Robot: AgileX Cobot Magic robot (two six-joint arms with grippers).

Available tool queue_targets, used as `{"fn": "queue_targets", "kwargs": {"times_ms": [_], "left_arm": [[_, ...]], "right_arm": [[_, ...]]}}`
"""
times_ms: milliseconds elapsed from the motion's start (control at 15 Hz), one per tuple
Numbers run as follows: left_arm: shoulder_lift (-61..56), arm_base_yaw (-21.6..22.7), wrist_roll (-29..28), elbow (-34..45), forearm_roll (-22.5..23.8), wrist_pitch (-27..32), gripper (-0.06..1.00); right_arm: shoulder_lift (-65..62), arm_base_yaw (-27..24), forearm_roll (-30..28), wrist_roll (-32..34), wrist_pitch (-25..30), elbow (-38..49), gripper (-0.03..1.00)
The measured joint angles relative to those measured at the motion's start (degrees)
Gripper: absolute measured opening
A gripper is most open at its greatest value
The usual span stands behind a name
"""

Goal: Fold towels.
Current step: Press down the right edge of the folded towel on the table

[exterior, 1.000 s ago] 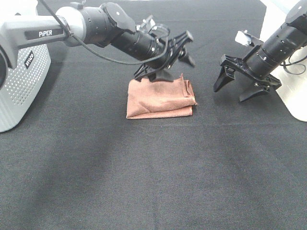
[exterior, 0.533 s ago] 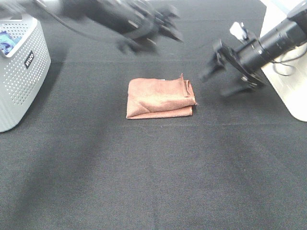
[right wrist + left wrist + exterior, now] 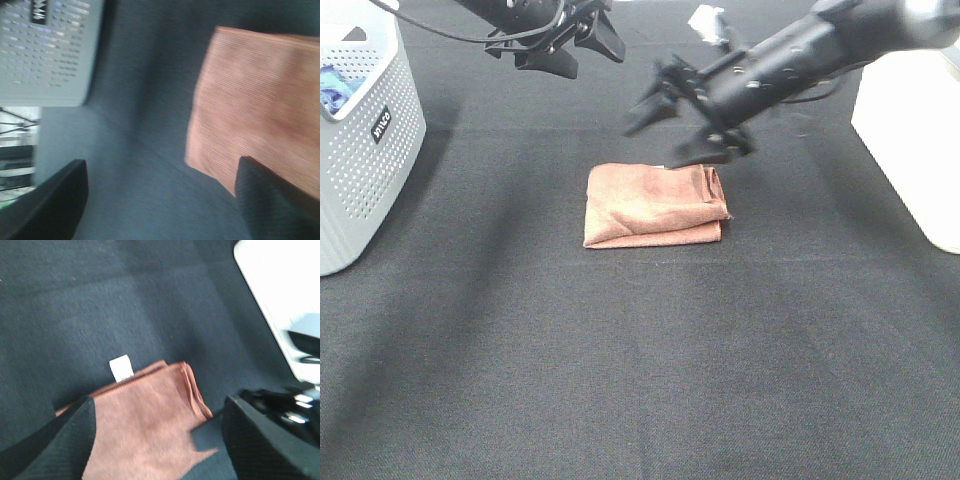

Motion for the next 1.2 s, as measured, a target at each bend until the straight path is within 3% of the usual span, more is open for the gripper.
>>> {"fn": "queue_targets", "kwargs": {"times_ms": [200,600,733,1200], "left_arm": [[0.0,0.0,0.0,0.0,0.06,1.72,0.68],[0.0,0.0,0.0,0.0,0.17,4.07,0.68],[0.0,0.0,0.0,0.0,0.17,4.64,0.68],[-0.8,0.0,0.0,0.0,0.23,6.88,0.68]], "right_arm": [[5.27,-0.97,1.89,-0.63,0.97,-0.57,0.74],[5.96,-6.19,-4.98,1.49,2.64,-0.63,0.74],[5.96,-7.45,-11.06,3.78,2.64,-0.63,0.74],[-2.64,-6.13,-14.78,4.53,3.27,-0.63,0.74]]}}
